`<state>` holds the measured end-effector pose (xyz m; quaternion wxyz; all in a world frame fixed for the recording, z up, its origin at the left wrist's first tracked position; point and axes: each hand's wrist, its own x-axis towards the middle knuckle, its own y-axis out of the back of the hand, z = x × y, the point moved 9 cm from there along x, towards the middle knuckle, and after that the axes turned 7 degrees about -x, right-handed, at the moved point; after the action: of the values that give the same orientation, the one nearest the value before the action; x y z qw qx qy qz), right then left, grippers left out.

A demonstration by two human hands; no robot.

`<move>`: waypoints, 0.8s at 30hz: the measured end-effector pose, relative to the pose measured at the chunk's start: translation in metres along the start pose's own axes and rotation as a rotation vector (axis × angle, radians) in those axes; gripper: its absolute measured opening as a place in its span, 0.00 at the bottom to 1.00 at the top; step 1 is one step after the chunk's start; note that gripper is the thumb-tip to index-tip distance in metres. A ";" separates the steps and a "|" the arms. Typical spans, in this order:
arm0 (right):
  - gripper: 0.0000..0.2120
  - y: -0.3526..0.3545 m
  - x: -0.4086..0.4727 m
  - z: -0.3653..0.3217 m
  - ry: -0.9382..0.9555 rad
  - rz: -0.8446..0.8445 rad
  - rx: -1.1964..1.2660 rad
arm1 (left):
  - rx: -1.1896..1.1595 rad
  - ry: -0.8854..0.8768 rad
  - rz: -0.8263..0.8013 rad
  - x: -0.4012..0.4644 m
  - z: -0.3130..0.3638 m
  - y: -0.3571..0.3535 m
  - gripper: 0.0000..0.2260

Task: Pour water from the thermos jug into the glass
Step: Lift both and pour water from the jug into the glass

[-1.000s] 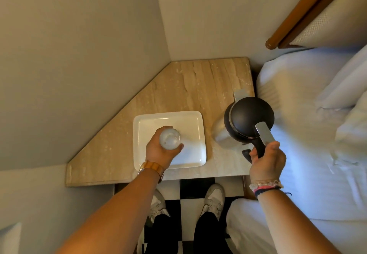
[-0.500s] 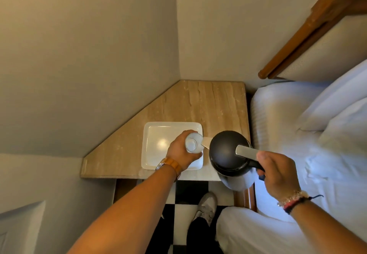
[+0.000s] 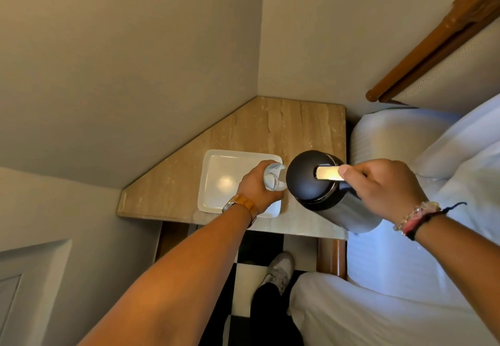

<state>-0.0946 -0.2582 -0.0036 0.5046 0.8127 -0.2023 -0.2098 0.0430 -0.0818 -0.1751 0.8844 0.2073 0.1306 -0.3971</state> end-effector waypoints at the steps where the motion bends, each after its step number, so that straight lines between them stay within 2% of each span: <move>1: 0.30 0.000 0.005 -0.003 0.011 -0.017 -0.038 | 0.001 -0.009 0.005 0.001 0.001 0.002 0.28; 11: 0.35 0.008 0.041 -0.029 0.032 -0.143 -0.275 | -0.007 -0.027 0.001 0.005 0.002 0.007 0.29; 24: 0.31 0.016 0.074 -0.066 0.121 -0.307 -0.472 | 0.022 -0.039 0.016 0.009 0.008 0.010 0.30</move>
<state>0.0008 -0.2561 0.0271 0.6533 0.7049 0.0079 -0.2763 0.0574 -0.0857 -0.1689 0.8877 0.2103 0.1074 -0.3952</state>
